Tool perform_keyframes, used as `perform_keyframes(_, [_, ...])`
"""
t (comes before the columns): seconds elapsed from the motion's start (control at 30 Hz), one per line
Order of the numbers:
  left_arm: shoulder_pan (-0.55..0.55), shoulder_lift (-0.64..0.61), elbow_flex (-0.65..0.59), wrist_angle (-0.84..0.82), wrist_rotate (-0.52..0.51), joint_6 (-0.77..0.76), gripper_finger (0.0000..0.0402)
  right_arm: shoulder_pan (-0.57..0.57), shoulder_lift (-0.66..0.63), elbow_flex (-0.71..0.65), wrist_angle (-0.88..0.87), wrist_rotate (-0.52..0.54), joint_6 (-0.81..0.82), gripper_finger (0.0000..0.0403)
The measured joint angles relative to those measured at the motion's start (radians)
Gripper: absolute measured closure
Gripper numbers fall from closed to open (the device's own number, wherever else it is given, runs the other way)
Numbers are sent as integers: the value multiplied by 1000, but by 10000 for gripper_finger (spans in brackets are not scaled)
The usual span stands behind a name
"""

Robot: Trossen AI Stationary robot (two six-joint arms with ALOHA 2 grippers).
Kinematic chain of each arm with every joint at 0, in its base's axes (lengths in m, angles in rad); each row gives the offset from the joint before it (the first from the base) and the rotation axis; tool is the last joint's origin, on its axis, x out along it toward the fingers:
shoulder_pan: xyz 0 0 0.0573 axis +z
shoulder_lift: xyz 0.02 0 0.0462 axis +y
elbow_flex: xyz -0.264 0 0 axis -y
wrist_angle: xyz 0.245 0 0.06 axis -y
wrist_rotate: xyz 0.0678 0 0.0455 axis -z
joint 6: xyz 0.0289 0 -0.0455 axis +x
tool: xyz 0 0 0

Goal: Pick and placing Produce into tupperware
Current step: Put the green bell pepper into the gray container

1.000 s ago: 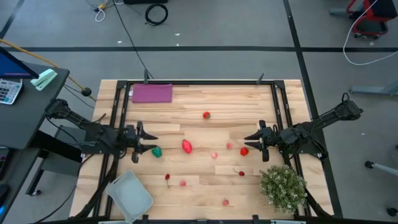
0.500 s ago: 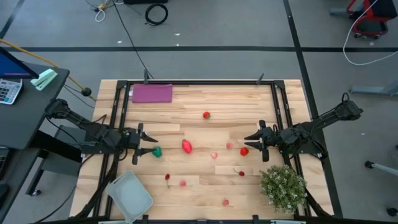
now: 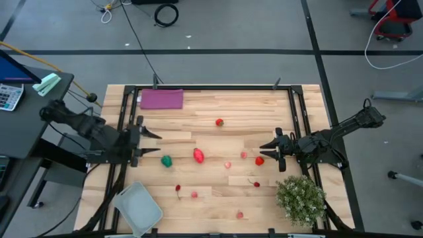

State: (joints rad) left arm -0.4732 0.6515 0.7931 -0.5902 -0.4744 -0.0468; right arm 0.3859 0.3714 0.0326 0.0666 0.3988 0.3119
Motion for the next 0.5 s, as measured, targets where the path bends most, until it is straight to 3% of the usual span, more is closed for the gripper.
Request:
perform_keyframes(0.2, [0,232,139,-408,0,-126,204,0,0,0,0,0,0,293])
perform_keyframes(0.33, [0,341,107,-460,24,-265,209,0,0,0,0,0,0,293])
perform_keyframes(0.5, [-1,479,65,-458,87,-283,208,0,0,0,0,0,0,293])
